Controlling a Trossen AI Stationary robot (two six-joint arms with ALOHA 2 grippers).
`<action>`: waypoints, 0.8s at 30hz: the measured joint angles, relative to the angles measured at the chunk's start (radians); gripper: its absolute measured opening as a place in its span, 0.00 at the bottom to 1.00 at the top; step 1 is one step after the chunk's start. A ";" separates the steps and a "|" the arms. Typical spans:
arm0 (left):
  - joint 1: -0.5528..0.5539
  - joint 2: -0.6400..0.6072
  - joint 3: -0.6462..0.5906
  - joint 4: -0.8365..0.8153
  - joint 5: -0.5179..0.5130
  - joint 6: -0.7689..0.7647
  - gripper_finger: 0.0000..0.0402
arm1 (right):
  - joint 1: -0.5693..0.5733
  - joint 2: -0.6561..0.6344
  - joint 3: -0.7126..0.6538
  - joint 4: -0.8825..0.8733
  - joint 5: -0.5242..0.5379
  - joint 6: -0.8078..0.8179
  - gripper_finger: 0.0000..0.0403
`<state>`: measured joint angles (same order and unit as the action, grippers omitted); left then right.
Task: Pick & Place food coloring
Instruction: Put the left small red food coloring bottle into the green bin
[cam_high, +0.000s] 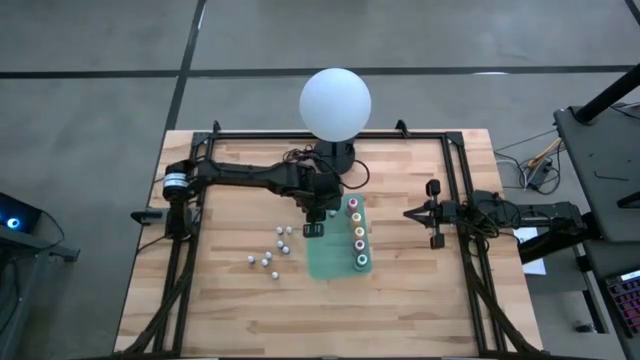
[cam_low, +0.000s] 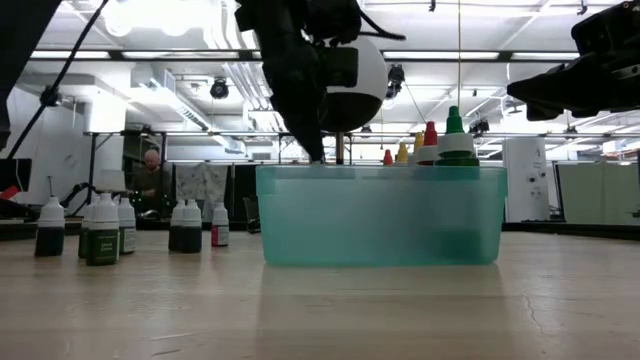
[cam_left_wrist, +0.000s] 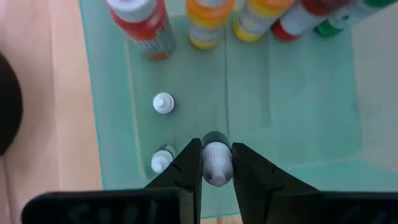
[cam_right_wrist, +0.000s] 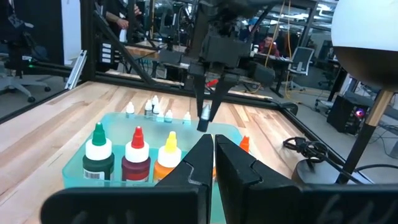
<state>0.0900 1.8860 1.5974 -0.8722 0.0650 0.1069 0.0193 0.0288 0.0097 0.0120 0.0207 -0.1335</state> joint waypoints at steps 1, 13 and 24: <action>0.002 0.002 0.000 -0.002 0.000 0.002 0.11 | 0.000 0.000 0.000 0.000 0.000 -0.001 0.02; 0.037 0.012 -0.001 0.000 -0.001 0.033 0.11 | 0.000 0.000 0.000 0.000 0.000 0.000 0.02; 0.097 0.011 0.020 -0.003 -0.003 0.058 0.11 | 0.000 0.000 0.000 0.000 0.000 0.002 0.02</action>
<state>0.1873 1.8973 1.6174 -0.8748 0.0620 0.1650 0.0193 0.0288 0.0096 0.0120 0.0212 -0.1318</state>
